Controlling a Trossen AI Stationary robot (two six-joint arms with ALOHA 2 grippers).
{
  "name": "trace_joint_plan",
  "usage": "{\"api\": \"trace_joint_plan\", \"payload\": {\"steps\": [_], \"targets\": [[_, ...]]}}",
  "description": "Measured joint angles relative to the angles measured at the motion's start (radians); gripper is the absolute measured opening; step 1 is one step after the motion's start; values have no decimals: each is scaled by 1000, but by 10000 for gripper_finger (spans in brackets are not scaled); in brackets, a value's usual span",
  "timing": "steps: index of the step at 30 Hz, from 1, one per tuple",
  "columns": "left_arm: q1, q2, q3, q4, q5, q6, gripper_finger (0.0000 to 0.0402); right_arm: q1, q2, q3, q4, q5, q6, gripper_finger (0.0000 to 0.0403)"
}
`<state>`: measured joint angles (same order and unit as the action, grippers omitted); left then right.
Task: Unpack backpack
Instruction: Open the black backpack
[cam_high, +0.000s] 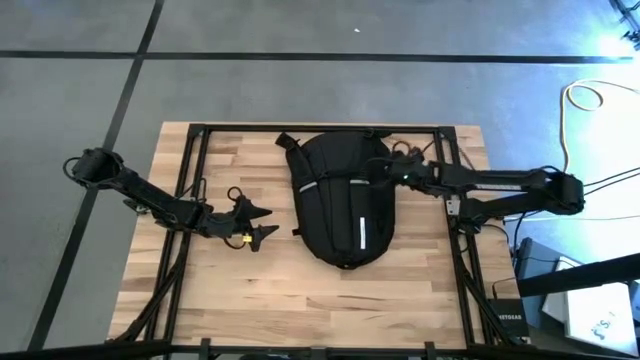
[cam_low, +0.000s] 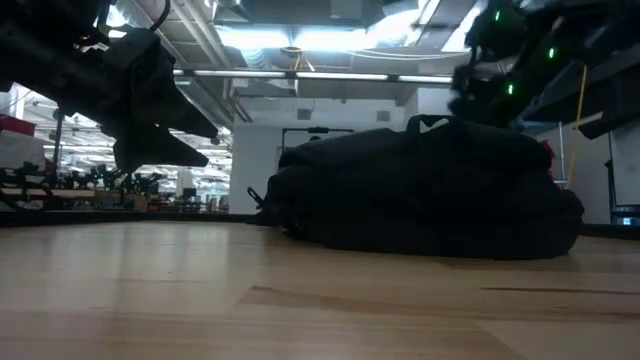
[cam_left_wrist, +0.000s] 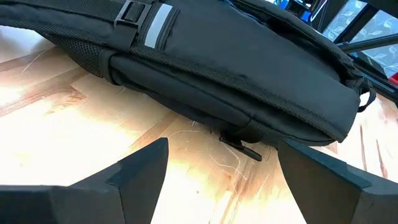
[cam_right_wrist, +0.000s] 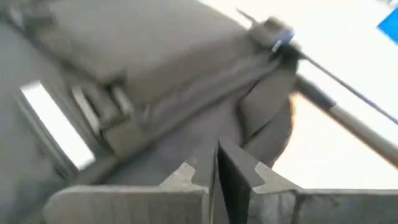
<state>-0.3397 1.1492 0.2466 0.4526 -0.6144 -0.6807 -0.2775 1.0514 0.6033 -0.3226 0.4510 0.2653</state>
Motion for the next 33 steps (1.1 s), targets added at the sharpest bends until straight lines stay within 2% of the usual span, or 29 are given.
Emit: {"api": "trace_joint_plan", "payload": {"steps": [3, 6, 9, 11, 15, 20, 23, 26, 29, 33], "targets": [[0, 0, 0, 0, 0, 0, 288, 0, -69, 70, -56, -10, -16, 1], [0, 0, 0, 0, 0, 0, 288, 0, -98, 106, -166, -75, 19, 1], [0, 0, 0, 0, 0, 0, 288, 1, -96, 79, -246, -28, 71, 6], [0, 0, 0, 1, 0, 0, 288, -18, -80, 59, -262, -10, 75, 23], [0, 0, 0, 4, -4, -1, 288, -61, -37, 56, -240, -114, 66, 97], [0, 0, 0, 4, -23, 0, 288, -111, 31, 56, -206, -141, -5, 234], [0, 0, 0, 5, -23, -11, 288, -168, 80, 56, -209, -245, -41, 315], [0, 0, 0, 4, -23, -14, 288, -239, 131, 56, -213, -342, -67, 377], [0, 0, 0, -2, -23, -13, 288, -305, 188, 56, -198, -407, -88, 393], [0, 0, 0, -1, -25, -3, 288, -383, 267, 56, -137, -570, -115, 373]]}}
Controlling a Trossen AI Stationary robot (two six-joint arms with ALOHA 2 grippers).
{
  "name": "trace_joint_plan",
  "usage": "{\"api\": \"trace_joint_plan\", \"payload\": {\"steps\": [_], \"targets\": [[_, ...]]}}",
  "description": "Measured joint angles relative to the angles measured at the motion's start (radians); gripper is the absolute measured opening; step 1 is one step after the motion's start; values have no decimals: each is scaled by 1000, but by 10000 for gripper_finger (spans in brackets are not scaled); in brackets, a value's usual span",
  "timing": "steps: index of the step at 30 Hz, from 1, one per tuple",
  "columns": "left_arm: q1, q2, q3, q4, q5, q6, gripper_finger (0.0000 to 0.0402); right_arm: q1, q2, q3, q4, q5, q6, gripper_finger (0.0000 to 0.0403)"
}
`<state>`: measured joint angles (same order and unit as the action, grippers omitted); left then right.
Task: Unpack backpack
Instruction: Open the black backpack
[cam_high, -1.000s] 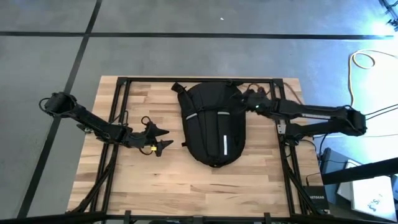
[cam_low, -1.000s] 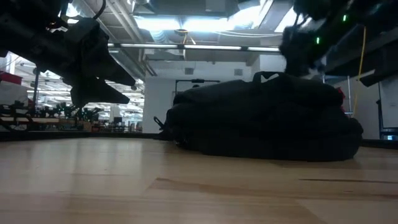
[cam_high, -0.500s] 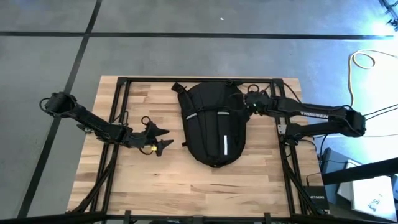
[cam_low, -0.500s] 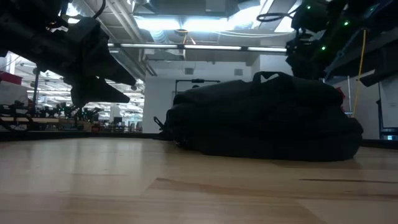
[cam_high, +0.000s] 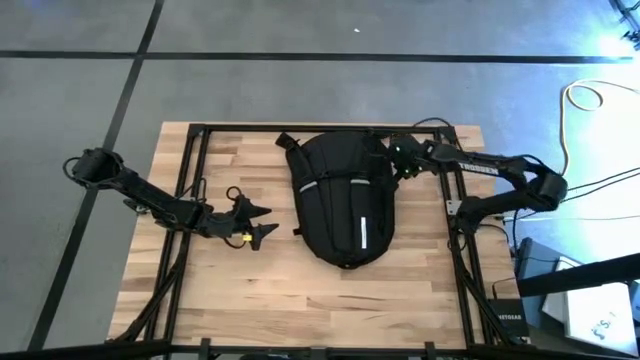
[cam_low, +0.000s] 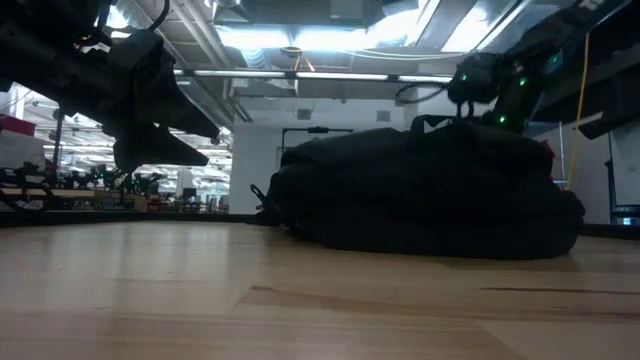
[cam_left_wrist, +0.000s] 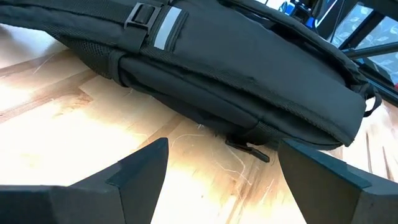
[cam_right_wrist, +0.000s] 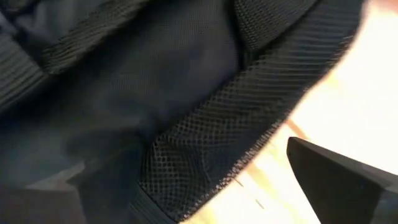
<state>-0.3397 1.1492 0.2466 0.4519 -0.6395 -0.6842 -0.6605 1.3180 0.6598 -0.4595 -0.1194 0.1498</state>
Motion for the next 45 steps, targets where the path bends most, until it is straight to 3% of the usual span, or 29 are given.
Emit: {"api": "trace_joint_plan", "payload": {"steps": [5, 11, 15, 19, 24, 28, 30, 40, 45], "targets": [[0, 0, 0, 0, 0, 4, 288, -42, 99, 0, 104, -196, -1, 358], [0, 0, 0, 0, 0, 3, 288, -40, 171, 0, 192, -318, 1, 334], [0, 0, 0, 0, 0, 2, 288, -40, 173, 0, 248, -349, 2, 294], [0, 0, 0, 0, 0, 0, 288, -40, 173, 0, 287, -387, 24, 225], [0, 0, 0, 0, 0, -9, 288, -40, 173, 0, 329, -407, 30, 105], [0, 0, 0, 0, 0, -10, 288, -42, 173, 0, 361, -537, 31, 15], [0, 0, 0, 0, 0, -10, 288, -40, 169, 0, 382, -591, 52, 11], [0, 0, 0, 0, 0, -15, 288, -41, 11, -2, 387, -580, 75, 1], [0, 0, 0, 1, 0, -17, 288, -41, -136, 0, 269, -476, 78, 1]]}}
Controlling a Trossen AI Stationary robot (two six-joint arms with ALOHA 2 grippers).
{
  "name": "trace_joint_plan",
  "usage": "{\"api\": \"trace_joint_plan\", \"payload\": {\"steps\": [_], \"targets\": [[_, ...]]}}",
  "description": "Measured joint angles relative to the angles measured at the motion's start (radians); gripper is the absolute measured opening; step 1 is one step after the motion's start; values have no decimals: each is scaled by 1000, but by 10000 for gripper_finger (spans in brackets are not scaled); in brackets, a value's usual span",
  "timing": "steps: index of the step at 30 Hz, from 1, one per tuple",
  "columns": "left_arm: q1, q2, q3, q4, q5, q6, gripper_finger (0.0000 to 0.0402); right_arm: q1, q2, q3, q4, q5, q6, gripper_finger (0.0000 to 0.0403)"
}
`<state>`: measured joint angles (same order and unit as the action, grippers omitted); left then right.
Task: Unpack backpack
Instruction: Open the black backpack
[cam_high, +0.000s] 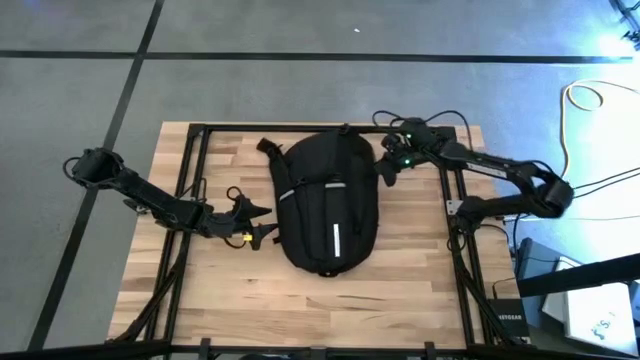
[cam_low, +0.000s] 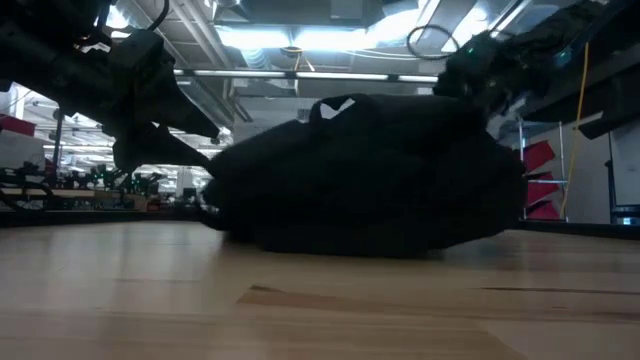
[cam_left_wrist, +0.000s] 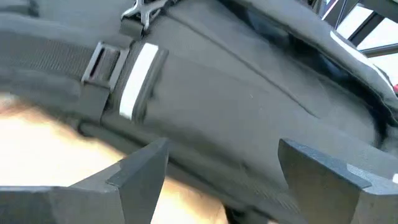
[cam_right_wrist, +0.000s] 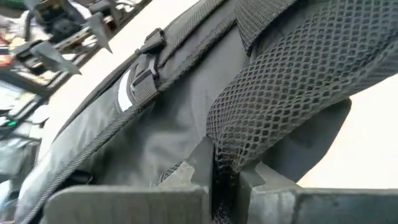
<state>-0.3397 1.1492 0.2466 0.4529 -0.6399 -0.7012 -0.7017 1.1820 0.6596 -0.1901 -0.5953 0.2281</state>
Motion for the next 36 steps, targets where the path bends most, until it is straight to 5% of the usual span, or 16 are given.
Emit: {"api": "trace_joint_plan", "payload": {"steps": [9, 23, 36], "targets": [[0, 0, 0, 1, 0, -5, 288, 1, -166, 199, -408, 313, -81, 0], [0, 0, 0, 4, -9, -9, 288, 1, -152, 623, -711, 335, -185, 0], [0, 0, 0, 4, -15, -7, 288, 0, -70, 802, -816, 443, -237, 0]]}}
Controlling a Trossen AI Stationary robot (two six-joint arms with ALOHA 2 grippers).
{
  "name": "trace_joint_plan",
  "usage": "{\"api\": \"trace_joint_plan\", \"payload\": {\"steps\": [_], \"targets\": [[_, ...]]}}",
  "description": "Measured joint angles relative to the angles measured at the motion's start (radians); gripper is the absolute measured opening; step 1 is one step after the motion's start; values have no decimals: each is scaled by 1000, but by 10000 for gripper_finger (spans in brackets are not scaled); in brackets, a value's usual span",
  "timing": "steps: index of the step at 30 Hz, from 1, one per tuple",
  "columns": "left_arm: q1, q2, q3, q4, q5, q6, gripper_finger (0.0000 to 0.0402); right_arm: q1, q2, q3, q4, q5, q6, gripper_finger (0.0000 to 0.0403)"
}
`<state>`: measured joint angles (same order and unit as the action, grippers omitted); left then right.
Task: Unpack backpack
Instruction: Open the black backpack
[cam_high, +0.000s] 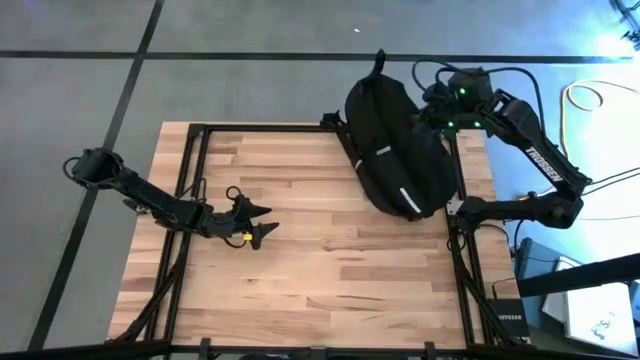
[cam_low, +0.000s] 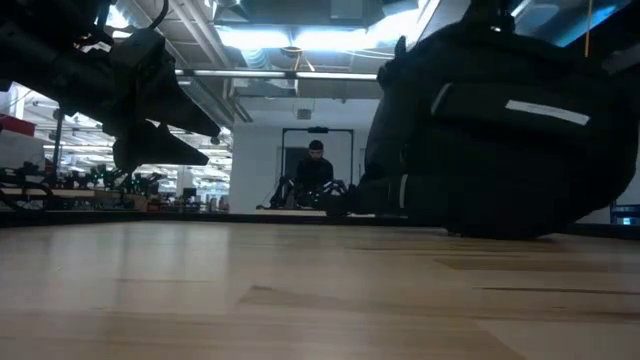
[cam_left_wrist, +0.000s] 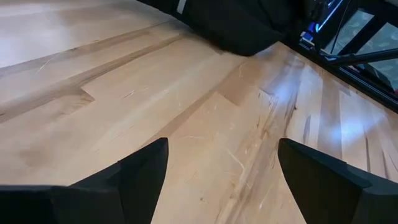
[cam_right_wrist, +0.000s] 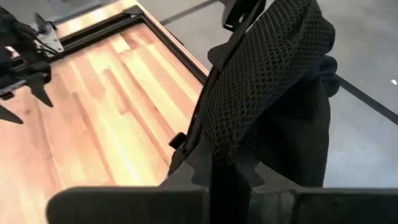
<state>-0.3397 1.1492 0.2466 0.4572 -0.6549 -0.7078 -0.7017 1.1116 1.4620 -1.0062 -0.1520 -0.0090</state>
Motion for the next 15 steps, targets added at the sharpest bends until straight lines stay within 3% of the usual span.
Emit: {"api": "trace_joint_plan", "payload": {"steps": [3, 15], "targets": [[0, 0, 0, 0, -3, 0, 288, 16, 30, -12, 22, -9, 0, 0], [2, 0, 0, -5, -11, 1, 288, 261, 205, -29, 228, -64, 35, 0]]}}
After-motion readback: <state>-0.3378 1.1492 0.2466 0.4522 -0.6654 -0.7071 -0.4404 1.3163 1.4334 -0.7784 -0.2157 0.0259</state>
